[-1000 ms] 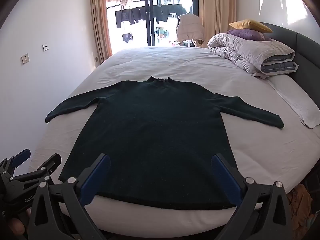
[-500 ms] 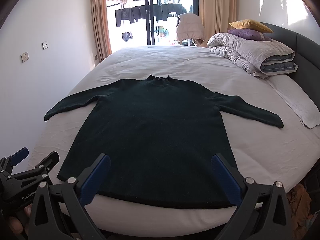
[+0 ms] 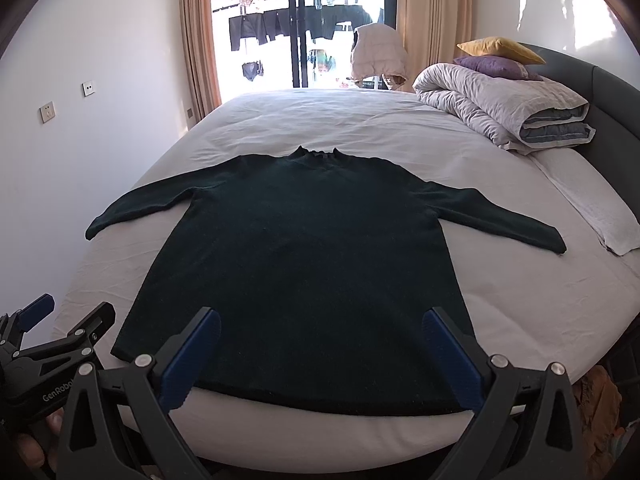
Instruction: Fold small clothes
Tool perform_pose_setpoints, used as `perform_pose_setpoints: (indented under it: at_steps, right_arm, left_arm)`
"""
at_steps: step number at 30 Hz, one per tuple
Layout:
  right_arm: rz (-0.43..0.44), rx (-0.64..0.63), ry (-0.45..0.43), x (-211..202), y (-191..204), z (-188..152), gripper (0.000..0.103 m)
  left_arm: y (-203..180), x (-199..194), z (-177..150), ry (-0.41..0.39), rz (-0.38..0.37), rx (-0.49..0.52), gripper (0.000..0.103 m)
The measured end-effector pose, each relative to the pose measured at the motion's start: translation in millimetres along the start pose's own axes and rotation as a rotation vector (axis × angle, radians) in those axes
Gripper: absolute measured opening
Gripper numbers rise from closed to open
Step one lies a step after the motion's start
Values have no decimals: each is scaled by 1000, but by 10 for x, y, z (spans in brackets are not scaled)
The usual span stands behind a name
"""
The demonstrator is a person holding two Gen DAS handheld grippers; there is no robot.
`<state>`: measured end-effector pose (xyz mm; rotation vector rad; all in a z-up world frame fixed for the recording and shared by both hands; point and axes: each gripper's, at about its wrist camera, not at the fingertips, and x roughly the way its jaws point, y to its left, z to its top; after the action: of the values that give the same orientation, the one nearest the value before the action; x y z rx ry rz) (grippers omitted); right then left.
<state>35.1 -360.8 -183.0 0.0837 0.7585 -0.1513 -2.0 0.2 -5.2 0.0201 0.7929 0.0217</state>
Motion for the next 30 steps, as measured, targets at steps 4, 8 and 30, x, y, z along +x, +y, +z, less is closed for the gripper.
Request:
perform_pose_setpoints:
  at_steps: [4,8,30]
  right_arm:
    - [0,2,3,11,-3,1,103]
    - [-2,1,6,13,-7,-3,103]
    - [-3,-1,11,36,7,-14,103]
  left_arm:
    - [0,0,-3,0,1,0,103]
    - [4,4,-9,1,1,-1,103]
    - [23,11,-36,2,3,-1,103]
